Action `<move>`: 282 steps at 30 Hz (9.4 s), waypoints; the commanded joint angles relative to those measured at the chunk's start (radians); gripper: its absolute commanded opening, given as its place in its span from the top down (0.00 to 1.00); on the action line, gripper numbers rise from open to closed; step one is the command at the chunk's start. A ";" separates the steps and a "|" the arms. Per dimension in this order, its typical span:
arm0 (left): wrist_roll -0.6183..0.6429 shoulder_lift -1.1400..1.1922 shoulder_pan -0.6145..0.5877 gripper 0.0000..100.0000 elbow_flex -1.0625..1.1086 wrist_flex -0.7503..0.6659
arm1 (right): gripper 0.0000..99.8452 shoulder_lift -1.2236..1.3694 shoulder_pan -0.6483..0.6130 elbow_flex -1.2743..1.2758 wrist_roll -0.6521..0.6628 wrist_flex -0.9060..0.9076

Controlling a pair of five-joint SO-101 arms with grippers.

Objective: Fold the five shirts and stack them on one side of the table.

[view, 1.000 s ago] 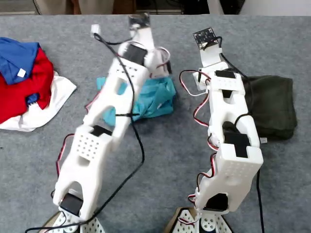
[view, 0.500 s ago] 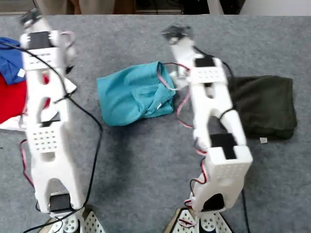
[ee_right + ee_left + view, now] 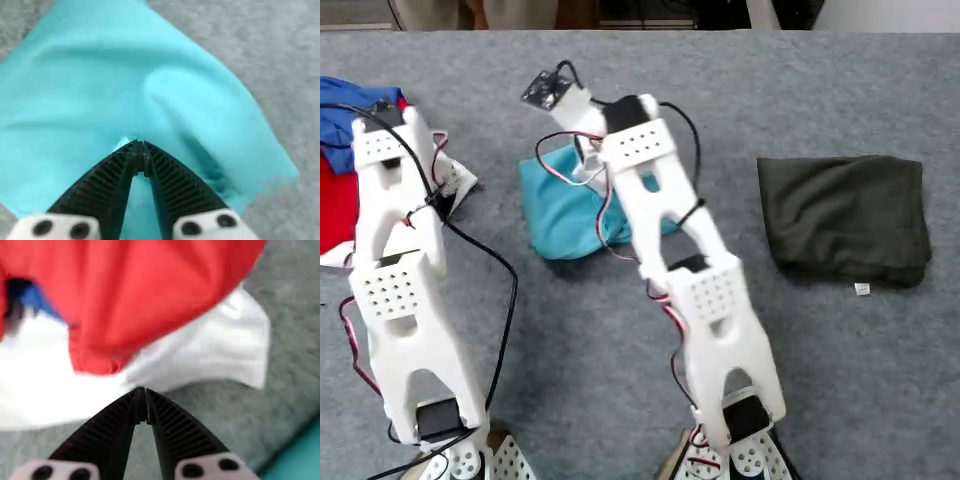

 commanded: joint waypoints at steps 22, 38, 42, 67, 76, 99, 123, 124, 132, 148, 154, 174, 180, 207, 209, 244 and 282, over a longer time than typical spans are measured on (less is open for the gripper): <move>-0.035 -0.021 -0.002 0.98 0.061 -0.114 | 1.00 0.282 -0.048 -0.499 0.011 0.121; -0.035 -0.021 -0.002 0.98 0.060 -0.114 | 1.00 0.073 0.127 -0.263 0.034 0.253; -0.035 -0.021 -0.002 0.98 0.060 -0.114 | 1.00 -0.110 0.157 0.025 0.095 0.253; -0.035 -0.021 -0.002 0.98 0.060 -0.115 | 1.00 -0.283 0.136 0.196 0.149 0.233; -0.035 -0.021 -0.002 0.98 0.060 -0.115 | 1.00 -0.084 0.298 0.216 0.137 0.247; 0.008 -0.079 0.397 0.98 -0.342 0.195 | 1.00 -0.197 0.189 -0.124 0.086 0.046; 0.054 0.182 0.367 0.98 -0.520 0.150 | 1.00 0.263 0.252 -0.506 0.092 -0.311; 0.046 0.188 0.367 0.98 -0.554 0.172 | 1.00 0.257 0.248 -0.552 0.092 -0.298; -0.015 0.182 0.353 0.98 -0.709 0.287 | 1.00 0.093 0.205 -0.610 0.087 -0.054; -0.169 -0.455 0.292 0.98 -0.025 0.290 | 1.00 -0.631 0.325 0.311 -0.150 0.249; -0.259 -0.777 0.239 0.98 0.473 0.060 | 1.00 -0.912 0.321 0.733 -0.150 0.247; -0.292 -0.906 0.026 0.98 1.246 -0.698 | 0.67 -0.891 0.125 1.202 -1.069 -0.235; -0.292 -0.905 0.029 0.98 1.250 -0.703 | 0.67 -0.661 0.110 0.995 -1.211 -0.241; -0.296 -0.905 0.031 0.98 1.252 -0.704 | 0.90 -0.259 0.114 0.680 -1.332 -0.215; -0.296 -0.905 0.031 0.98 1.254 -0.704 | 0.97 -0.252 0.116 0.671 -1.290 -0.219; -0.296 -0.903 0.031 0.98 1.255 -0.704 | 1.00 -0.593 0.794 0.331 -0.885 0.252; -0.347 -0.915 -0.068 0.98 0.809 -0.192 | 0.64 -0.762 1.139 0.432 -0.526 0.247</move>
